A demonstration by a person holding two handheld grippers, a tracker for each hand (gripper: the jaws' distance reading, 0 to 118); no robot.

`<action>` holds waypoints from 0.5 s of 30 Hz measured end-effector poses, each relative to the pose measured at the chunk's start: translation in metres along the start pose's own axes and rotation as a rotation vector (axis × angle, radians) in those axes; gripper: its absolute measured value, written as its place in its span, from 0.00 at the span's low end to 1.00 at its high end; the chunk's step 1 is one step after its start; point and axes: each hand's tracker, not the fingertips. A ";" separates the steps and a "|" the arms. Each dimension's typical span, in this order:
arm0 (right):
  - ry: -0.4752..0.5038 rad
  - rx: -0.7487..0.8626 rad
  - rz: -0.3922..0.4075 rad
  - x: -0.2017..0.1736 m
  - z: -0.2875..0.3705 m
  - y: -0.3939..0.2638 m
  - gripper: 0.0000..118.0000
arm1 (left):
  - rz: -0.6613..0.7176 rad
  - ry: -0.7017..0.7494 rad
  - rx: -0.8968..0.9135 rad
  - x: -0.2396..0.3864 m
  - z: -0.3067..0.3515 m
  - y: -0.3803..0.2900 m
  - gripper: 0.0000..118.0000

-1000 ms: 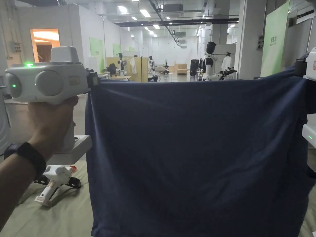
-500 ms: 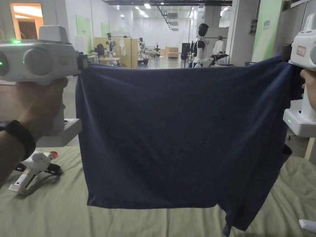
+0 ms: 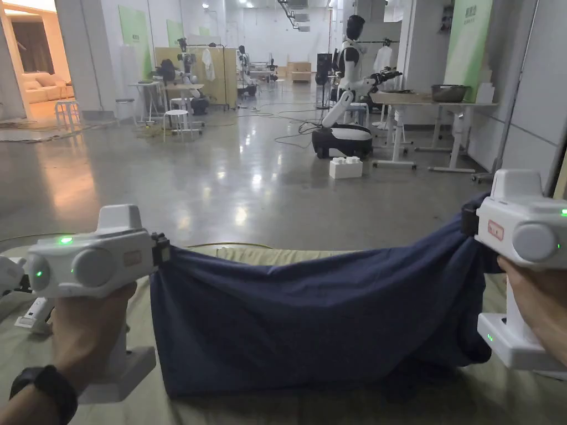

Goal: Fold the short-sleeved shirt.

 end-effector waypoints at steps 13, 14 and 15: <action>0.032 -0.159 -0.141 0.063 0.206 -0.201 0.02 | 0.135 -0.117 -0.146 -0.046 0.174 -0.211 0.00; 0.036 -0.163 -0.138 0.066 0.224 -0.216 0.02 | 0.141 -0.116 -0.130 -0.047 0.190 -0.226 0.00; 0.021 -0.172 -0.141 0.065 0.244 -0.230 0.02 | 0.155 -0.106 -0.136 -0.049 0.204 -0.239 0.00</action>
